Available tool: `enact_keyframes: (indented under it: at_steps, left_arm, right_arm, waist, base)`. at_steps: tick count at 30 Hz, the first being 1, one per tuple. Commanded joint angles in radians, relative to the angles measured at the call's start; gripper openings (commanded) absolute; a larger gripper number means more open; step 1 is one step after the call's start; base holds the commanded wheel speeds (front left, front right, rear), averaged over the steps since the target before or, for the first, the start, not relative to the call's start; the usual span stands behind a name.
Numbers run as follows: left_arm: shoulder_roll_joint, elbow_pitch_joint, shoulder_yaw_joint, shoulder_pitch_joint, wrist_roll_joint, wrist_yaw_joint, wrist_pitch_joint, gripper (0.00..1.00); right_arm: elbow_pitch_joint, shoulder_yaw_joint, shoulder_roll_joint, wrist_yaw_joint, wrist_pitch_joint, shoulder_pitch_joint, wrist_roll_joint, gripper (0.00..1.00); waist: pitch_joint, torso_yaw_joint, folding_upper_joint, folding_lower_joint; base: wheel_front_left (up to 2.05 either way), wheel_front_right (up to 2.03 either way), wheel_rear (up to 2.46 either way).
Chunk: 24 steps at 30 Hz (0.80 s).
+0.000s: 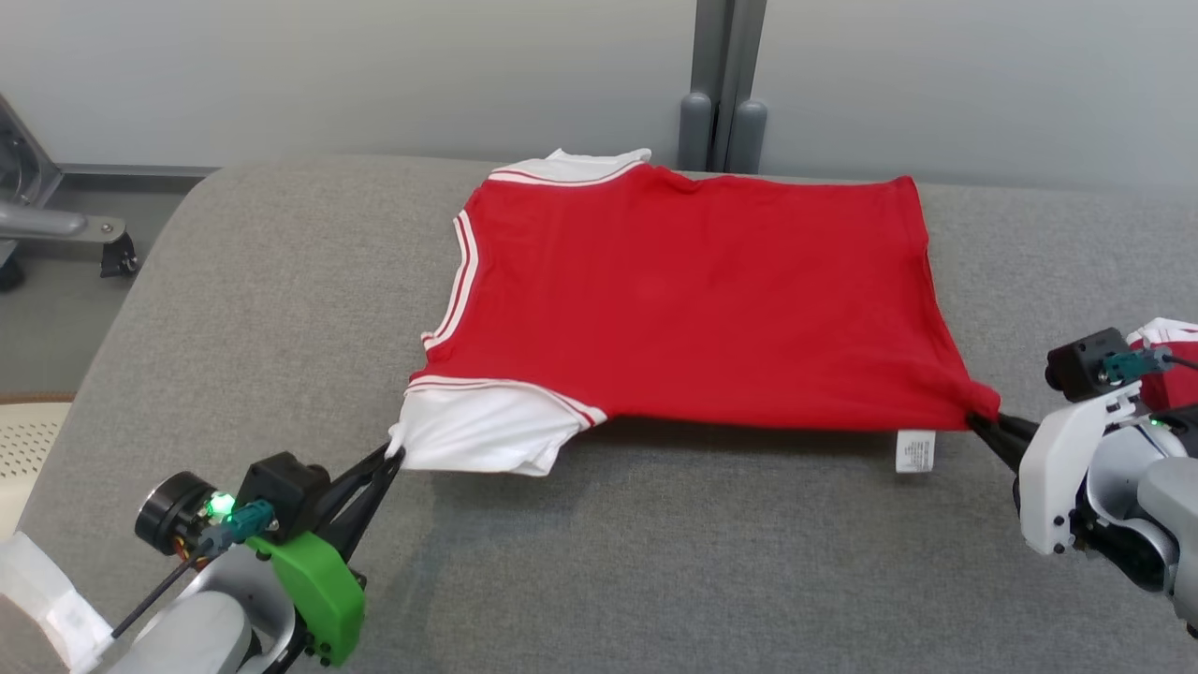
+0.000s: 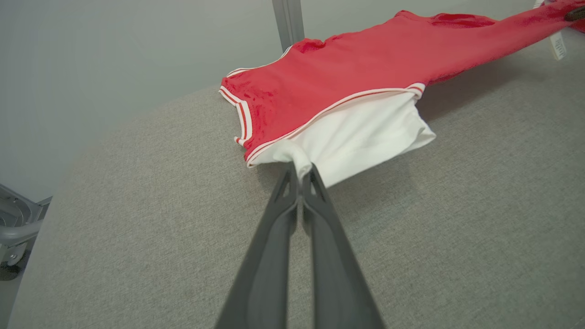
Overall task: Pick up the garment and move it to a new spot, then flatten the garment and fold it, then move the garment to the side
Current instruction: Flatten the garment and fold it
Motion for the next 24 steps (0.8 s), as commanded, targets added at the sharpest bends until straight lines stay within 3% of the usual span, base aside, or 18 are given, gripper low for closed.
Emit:
enact_keyframes:
  at_steps: [1, 7, 13, 18, 24]
  left_arm:
    - [0.028, -0.018, -0.005, 0.031, -0.003, 0.003, 0.013, 0.00]
    - [0.153, -0.182, -0.035, 0.117, -0.012, 0.003, 0.098, 0.00]
    - [0.241, -0.337, -0.049, 0.172, -0.031, 0.011, 0.179, 0.00]
    - [0.255, -0.387, -0.038, 0.132, -0.003, 0.039, 0.201, 0.00]
    - [0.210, -0.335, -0.042, 0.037, 0.042, 0.038, 0.218, 0.00]
  right_arm:
    - [-0.014, 0.010, -0.016, -0.002, 0.015, 0.027, 0.015, 0.00]
    - [-0.141, 0.061, -0.101, -0.002, 0.116, 0.102, 0.102, 0.00]
    - [-0.279, 0.084, -0.188, -0.002, 0.205, 0.141, 0.143, 0.00]
    - [-0.325, 0.055, -0.211, -0.002, 0.245, 0.111, 0.162, 0.00]
    - [-0.303, 0.019, -0.189, -0.002, 0.307, 0.048, 0.149, 0.00]
  waist:
    - [-0.031, 0.008, 0.0000, 0.0001]
    - [-0.050, 0.010, 0.0000, 0.0001]
    - [-0.047, 0.010, 0.0000, 0.0001]
    - [-0.022, -0.001, 0.0000, 0.0001]
    - [0.034, -0.016, 0.0000, 0.0001]
  base:
    - [0.00, 0.00, 0.00]
    - [0.00, 0.00, 0.00]
    - [0.00, 0.00, 0.00]
    - [0.00, 0.00, 0.00]
    - [0.00, 0.00, 0.00]
